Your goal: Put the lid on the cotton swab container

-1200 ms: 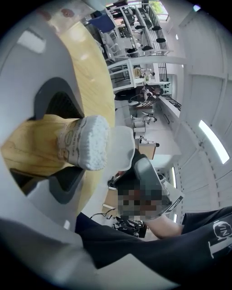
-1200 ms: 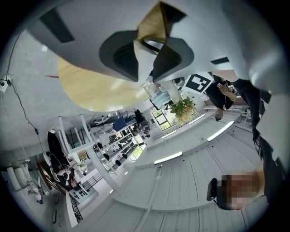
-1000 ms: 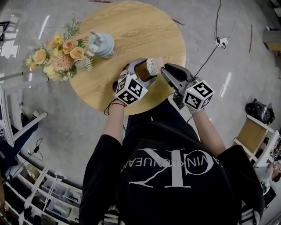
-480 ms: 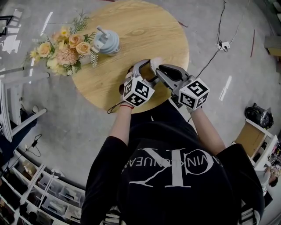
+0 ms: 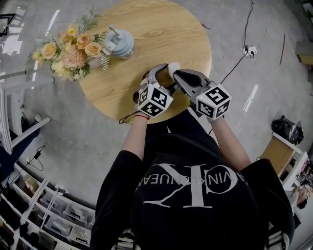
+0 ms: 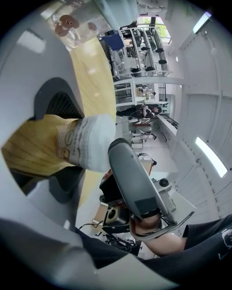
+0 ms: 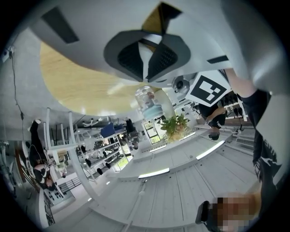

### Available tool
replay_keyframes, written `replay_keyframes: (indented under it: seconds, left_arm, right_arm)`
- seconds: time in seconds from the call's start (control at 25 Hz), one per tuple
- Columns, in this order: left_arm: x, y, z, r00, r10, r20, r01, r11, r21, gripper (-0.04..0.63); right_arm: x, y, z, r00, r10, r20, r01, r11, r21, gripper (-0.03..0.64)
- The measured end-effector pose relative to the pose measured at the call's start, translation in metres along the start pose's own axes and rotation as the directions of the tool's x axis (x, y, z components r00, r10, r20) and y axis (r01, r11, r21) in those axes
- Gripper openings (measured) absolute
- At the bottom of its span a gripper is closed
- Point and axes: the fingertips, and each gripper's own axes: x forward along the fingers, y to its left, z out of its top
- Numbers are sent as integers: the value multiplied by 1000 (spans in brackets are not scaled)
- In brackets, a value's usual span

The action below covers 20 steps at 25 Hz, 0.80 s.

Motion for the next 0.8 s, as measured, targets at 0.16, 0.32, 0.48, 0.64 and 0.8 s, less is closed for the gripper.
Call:
replay_keyframes:
  seconds: [0.16, 0.32, 0.48, 0.64, 0.8]
  left_arm:
    - [0, 0, 1, 1000, -2, 0, 2, 1000, -1, 334]
    - [0, 0, 0, 1000, -1, -1, 1, 1000, -3, 334]
    - [-1, -1, 1, 1000, -5, -1, 5, 1000, 1, 334]
    - [0, 1, -1, 1000, -6, 0, 6, 1000, -3, 334]
    - [1, 0, -1, 1000, -14, 0, 14, 1000, -9, 336]
  right_arm:
    - [2, 1, -2, 998, -29, -64, 23, 995, -93, 28]
    - [4, 1, -4, 992, -42, -116, 27, 991, -133, 21]
    - [5, 2, -4, 983, -53, -178, 27, 989, -144, 15]
    - [10, 2, -6, 971, -56, -232, 17, 986, -167, 15]
    - [8, 1, -5, 977, -54, -207, 23, 989, -147, 15]
